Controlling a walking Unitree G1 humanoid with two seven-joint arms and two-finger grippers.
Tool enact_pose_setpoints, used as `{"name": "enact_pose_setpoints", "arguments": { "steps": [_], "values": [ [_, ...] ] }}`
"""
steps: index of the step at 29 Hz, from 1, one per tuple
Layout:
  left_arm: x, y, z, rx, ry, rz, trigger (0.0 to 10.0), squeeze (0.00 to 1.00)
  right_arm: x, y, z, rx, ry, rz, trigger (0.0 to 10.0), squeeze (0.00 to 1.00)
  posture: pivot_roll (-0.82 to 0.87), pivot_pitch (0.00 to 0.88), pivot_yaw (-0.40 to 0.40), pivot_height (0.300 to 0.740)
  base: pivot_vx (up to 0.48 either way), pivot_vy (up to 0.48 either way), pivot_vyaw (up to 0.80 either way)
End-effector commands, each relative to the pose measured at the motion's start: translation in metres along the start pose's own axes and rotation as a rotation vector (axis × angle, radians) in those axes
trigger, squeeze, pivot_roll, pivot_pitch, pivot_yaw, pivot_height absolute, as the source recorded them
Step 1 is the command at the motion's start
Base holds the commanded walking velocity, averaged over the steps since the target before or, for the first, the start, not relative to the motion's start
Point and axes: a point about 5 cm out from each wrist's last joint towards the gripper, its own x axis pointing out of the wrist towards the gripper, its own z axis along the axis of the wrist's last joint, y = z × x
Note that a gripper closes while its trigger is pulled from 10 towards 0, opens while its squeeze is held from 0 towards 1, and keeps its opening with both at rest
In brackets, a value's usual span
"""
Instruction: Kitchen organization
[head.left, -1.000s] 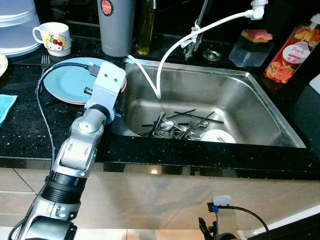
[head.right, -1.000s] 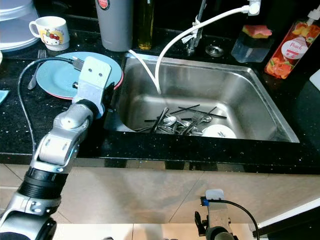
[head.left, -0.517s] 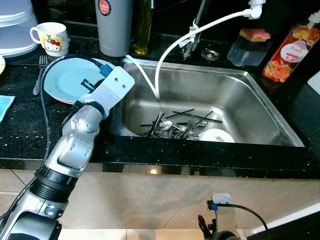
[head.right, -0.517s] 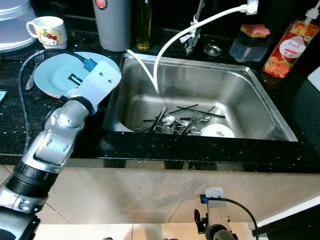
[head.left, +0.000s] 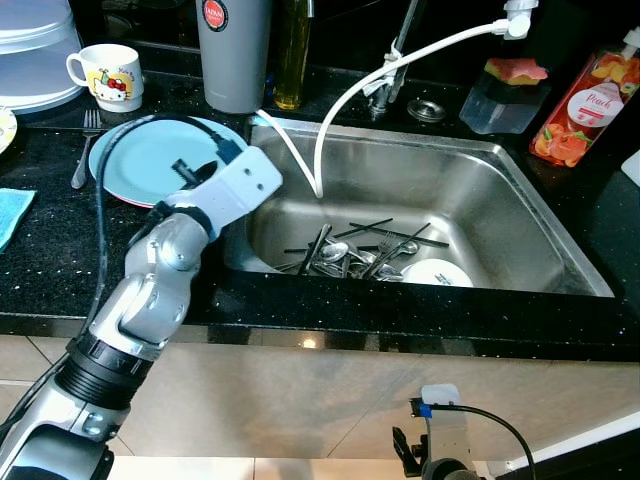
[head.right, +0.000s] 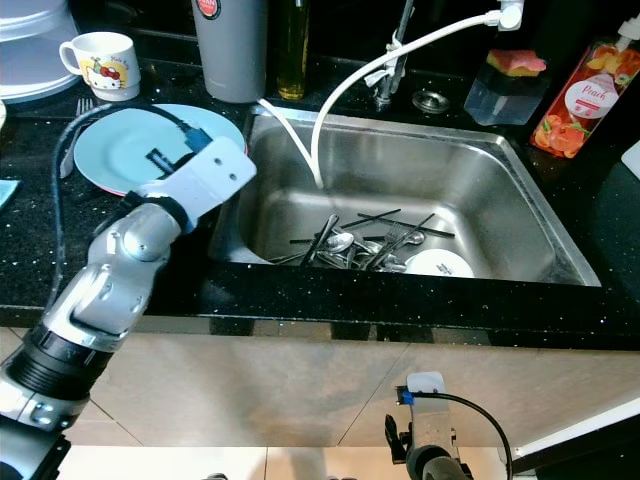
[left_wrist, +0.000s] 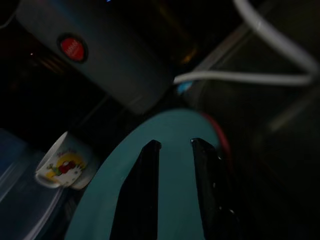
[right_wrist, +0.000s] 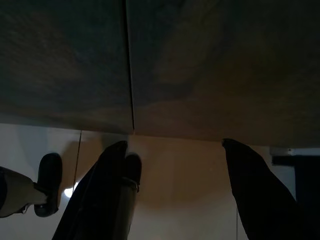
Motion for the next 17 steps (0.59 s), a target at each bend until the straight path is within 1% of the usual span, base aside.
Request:
{"name": "enact_pose_setpoints", "arguments": {
  "steps": [1,3,4,5,6,7,8,9,11,15,16,17],
  "values": [
    [-0.003,-0.006,0.011,-0.182,-0.091,0.016,10.0,0.0,-0.001,-0.002,-0.005,0.013,0.013,-0.011,10.0,0.0,0.19,0.083,-0.104,0.74,0.0,0.0,0.0],
    [-0.006,-0.008,0.014,-0.353,-0.124,0.04,10.0,0.0,0.0,-0.002,-0.005,0.012,0.013,-0.009,10.0,0.0,0.19,0.083,-0.104,0.74,0.0,0.0,0.0],
    [-0.007,-0.009,0.013,-0.396,-0.124,0.051,10.0,0.0,0.0,-0.002,-0.005,0.011,0.012,-0.009,10.0,0.0,0.19,0.083,-0.104,0.74,0.0,0.0,0.0],
    [-0.01,-0.013,0.008,-0.451,-0.087,0.06,10.0,0.0,0.0,-0.002,-0.005,0.011,0.012,-0.01,10.0,0.0,0.18,0.08,-0.1,0.74,0.0,0.0,0.0],
    [-0.01,-0.013,0.008,-0.451,-0.087,0.06,10.0,0.0,0.0,-0.002,-0.005,0.011,0.012,-0.01,10.0,0.0,0.18,0.08,-0.1,0.74,0.0,0.0,0.0],
    [-0.021,-0.019,-0.001,-0.551,-0.037,0.092,10.0,0.0,-0.001,-0.005,-0.004,0.011,0.008,-0.016,10.0,0.0,0.18,0.079,-0.098,0.74,0.0,0.0,0.0],
    [-0.026,-0.019,-0.002,-0.581,-0.039,0.108,10.0,0.0,-0.001,-0.005,-0.004,0.012,0.007,-0.018,10.0,0.0,0.18,0.079,-0.098,0.74,0.0,0.0,0.0],
    [-0.026,-0.019,-0.002,-0.581,-0.039,0.108,10.0,0.0,-0.001,-0.005,-0.004,0.012,0.007,-0.018,10.0,0.0,0.18,0.079,-0.098,0.74,0.0,0.0,0.0],
    [-0.034,-0.018,0.002,-0.568,-0.083,0.13,10.0,0.0,-0.001,-0.006,-0.005,0.009,0.008,-0.018,10.0,0.0,0.19,0.078,-0.102,0.74,0.0,0.0,0.0],
    [-0.039,-0.016,0.001,-0.543,-0.116,0.149,10.0,0.0,-0.001,-0.005,-0.005,0.005,0.01,-0.012,10.0,0.0,0.19,0.078,-0.102,0.74,0.0,0.0,0.0],
    [-0.043,-0.017,-0.009,-0.551,-0.097,0.171,10.0,0.0,0.001,-0.004,-0.004,0.002,0.006,-0.007,10.0,0.0,0.19,0.075,-0.103,0.74,0.0,0.0,0.0],
    [-0.044,-0.017,-0.015,-0.549,-0.088,0.184,10.0,0.0,0.001,-0.004,-0.003,0.002,0.004,-0.007,10.0,0.0,0.19,0.072,-0.105,0.74,0.0,0.0,0.0]
  ]
}}
